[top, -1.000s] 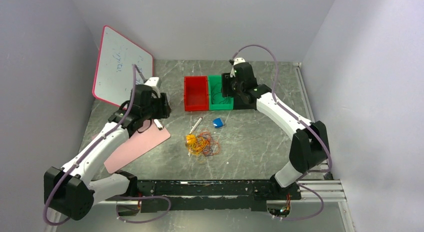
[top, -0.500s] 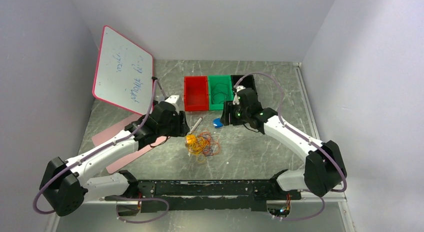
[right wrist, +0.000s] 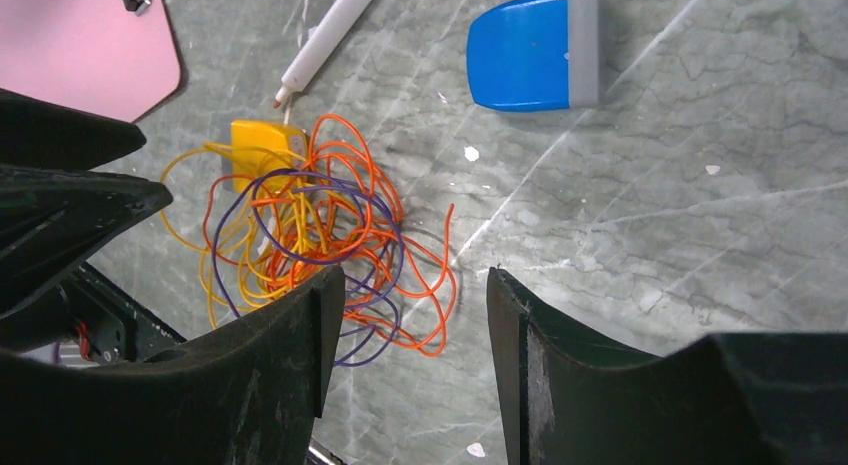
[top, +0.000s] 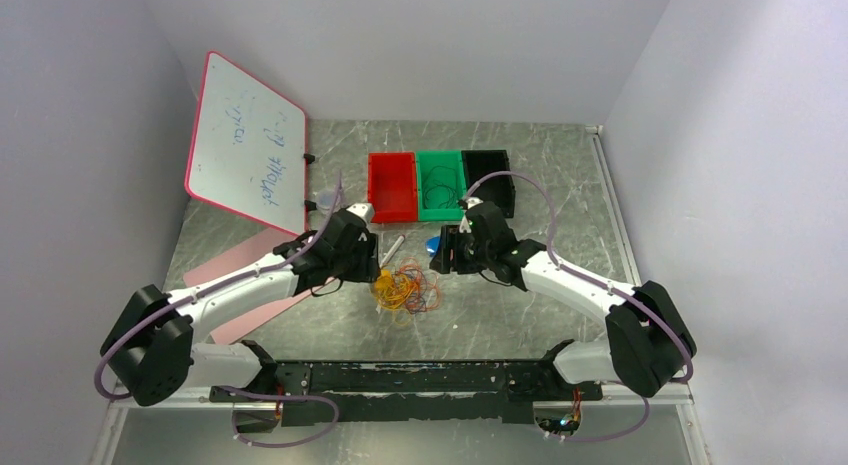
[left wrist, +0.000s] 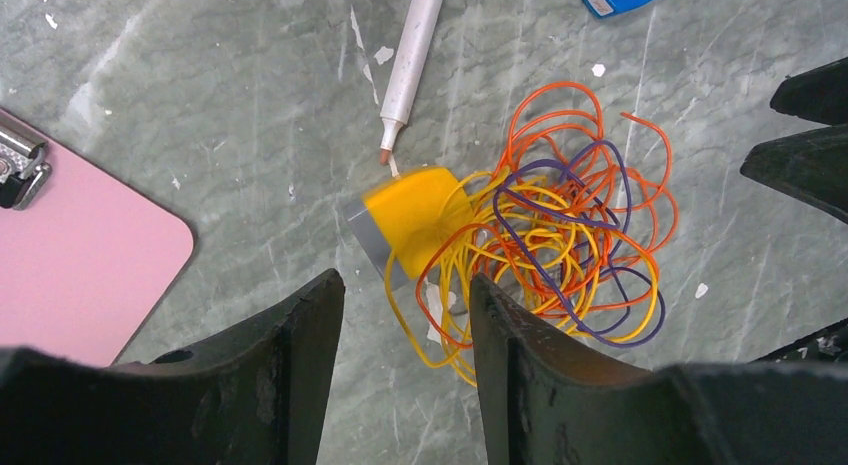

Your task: Untangle the cables

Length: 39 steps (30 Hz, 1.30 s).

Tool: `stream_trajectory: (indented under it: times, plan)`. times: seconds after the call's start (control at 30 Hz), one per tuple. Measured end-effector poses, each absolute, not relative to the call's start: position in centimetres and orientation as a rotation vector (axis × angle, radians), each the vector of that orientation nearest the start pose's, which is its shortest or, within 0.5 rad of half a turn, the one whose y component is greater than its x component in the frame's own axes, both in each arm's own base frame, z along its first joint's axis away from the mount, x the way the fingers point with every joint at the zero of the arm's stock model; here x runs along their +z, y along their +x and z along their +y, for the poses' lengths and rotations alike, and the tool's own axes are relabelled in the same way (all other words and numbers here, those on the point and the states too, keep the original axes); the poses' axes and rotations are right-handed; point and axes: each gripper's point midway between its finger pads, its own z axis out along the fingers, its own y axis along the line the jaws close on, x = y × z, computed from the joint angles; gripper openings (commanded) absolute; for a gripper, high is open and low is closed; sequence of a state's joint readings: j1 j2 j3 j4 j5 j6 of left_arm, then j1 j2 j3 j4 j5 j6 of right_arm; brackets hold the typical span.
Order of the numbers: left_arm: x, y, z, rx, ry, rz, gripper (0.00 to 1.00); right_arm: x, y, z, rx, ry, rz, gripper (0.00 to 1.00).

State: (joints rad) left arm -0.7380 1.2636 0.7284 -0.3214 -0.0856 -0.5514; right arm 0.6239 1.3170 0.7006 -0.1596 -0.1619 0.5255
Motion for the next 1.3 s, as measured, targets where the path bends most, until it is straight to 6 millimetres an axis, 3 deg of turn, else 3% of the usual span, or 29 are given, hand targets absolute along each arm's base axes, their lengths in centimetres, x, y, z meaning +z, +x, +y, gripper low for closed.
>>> stream_trajectory:
  times: [0.37, 0.6, 0.87, 1.07, 1.3]
  plan:
    - [7.2, 24.6, -22.7, -0.423, 0.235, 2.477, 0.52, 8.4, 24.8, 24.1, 0.740, -0.230, 2.422, 0.58]
    - [8.1, 26.2, -23.7, -0.422, 0.293, 2.427, 0.50, 8.8, 24.9, 24.6, 0.774, -0.240, 2.402, 0.58]
    - [6.6, 27.0, -24.9, -0.432, 0.361, 2.418, 0.33, 8.5, 24.4, 24.3, 0.775, -0.238, 2.403, 0.58]
    - [6.1, 27.2, -25.5, -0.454, 0.386, 2.417, 0.12, 8.5, 24.4, 24.2, 0.775, -0.231, 2.401, 0.58]
    - [6.5, 27.1, -26.2, -0.482, 0.403, 2.409, 0.07, 8.5, 24.7, 24.0, 0.755, -0.215, 2.397, 0.58]
